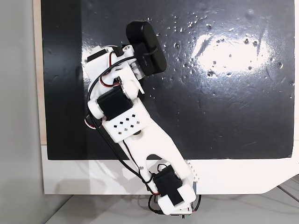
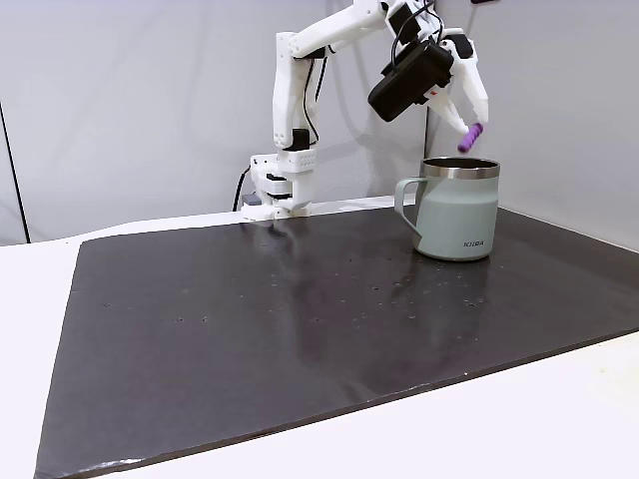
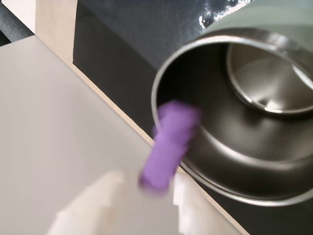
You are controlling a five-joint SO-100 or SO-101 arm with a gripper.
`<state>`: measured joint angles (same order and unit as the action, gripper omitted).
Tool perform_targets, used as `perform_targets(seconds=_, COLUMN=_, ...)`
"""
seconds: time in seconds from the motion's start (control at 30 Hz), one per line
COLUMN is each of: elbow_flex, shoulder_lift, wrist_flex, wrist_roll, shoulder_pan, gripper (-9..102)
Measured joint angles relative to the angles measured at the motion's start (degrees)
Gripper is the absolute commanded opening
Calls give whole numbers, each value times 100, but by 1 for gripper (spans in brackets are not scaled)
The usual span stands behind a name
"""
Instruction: Grasp a pengrip and put it in the cup.
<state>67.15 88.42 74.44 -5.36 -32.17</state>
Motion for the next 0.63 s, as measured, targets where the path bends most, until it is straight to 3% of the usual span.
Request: perform_targets(seconds=0.63, elbow_flex=0, shoulder_lift=9, wrist_flex=18, wrist_roll=105, shoulder_pan=-35, gripper=26)
